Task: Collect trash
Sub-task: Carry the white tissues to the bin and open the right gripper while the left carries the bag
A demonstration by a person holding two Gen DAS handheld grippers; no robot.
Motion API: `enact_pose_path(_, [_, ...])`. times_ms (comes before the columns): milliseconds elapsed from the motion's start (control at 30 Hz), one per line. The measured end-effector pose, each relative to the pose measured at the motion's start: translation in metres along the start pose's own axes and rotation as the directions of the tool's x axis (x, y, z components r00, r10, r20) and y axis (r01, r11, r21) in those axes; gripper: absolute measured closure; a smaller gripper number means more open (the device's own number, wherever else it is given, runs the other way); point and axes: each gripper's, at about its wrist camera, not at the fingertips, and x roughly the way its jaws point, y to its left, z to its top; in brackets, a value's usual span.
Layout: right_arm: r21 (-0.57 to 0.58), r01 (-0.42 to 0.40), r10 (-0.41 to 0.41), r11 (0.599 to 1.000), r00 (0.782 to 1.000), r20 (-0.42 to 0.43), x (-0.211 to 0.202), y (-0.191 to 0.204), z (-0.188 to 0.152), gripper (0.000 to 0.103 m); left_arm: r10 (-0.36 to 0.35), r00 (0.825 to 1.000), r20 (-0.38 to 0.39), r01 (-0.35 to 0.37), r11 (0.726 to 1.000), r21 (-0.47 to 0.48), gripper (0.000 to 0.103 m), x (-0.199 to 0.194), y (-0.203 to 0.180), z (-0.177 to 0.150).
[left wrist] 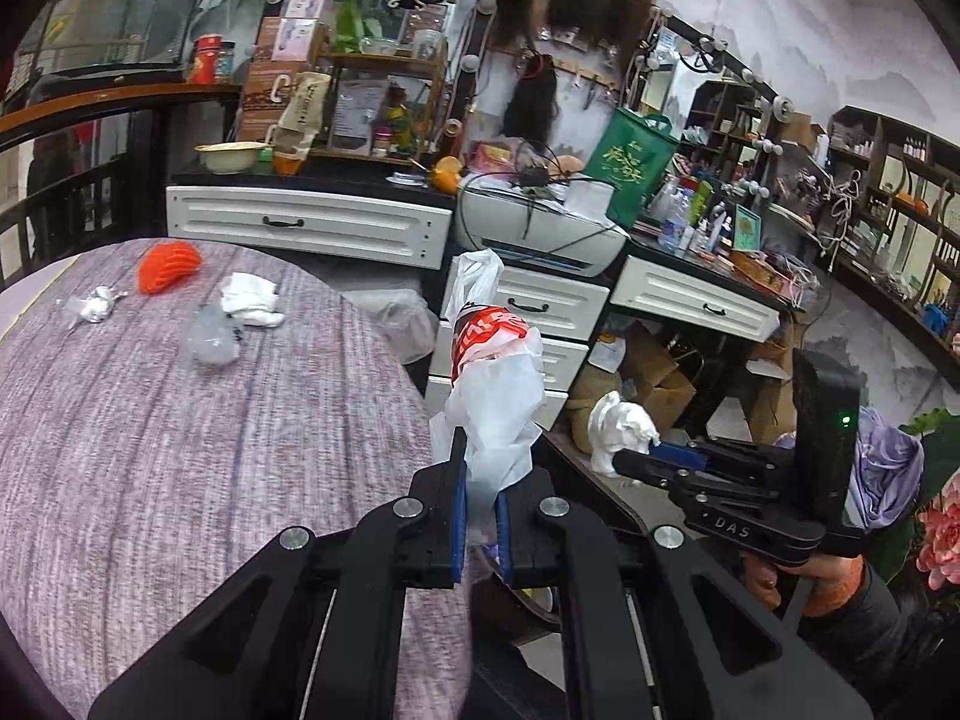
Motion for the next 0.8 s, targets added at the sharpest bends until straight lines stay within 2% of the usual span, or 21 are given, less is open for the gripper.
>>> enact_pose_path(267, [0.089,0.045,-0.040,0.995,0.998,-0.053,0.011,-0.033,-0.030,0.081,-0.055,0.998,-0.034,0.056,0.998,0.019,0.095,0.021,-0.028,-0.008])
enact_pose_path(567, [0.187,0.105,-0.074,0.977,0.983,-0.168,0.057,-0.067,-0.063,0.080,-0.091,0.989,-0.117,0.096,0.995,0.035,0.095,0.062,-0.054,-0.025])
enact_pose_path(600, [0.194,0.118,-0.081,0.974,0.979,-0.186,0.064,-0.070,-0.068,0.075,-0.094,0.987,-0.128,0.100,0.994,0.038,0.095,0.067,-0.057,-0.027])
enact_pose_path(633, [0.201,0.132,-0.093,0.971,0.977,-0.194,0.067,-0.072,-0.071,0.065,-0.097,0.986,-0.138,0.103,0.994,0.040,0.095,0.072,-0.059,-0.028])
enact_pose_path(667, [0.211,0.148,-0.106,0.966,0.974,-0.199,0.069,-0.075,-0.074,0.059,-0.098,0.984,-0.150,0.106,0.993,0.044,0.095,0.076,-0.062,-0.031])
enact_pose_path(733, [0.244,0.169,-0.123,0.955,0.973,-0.195,0.067,-0.080,-0.082,0.043,-0.097,0.981,-0.168,0.108,0.993,0.052,0.095,0.084,-0.067,-0.034])
enact_pose_path(800, [0.279,0.167,-0.117,0.946,0.975,-0.187,0.061,-0.084,-0.087,0.042,-0.099,0.977,-0.187,0.111,0.992,0.056,0.095,0.091,-0.069,-0.037])
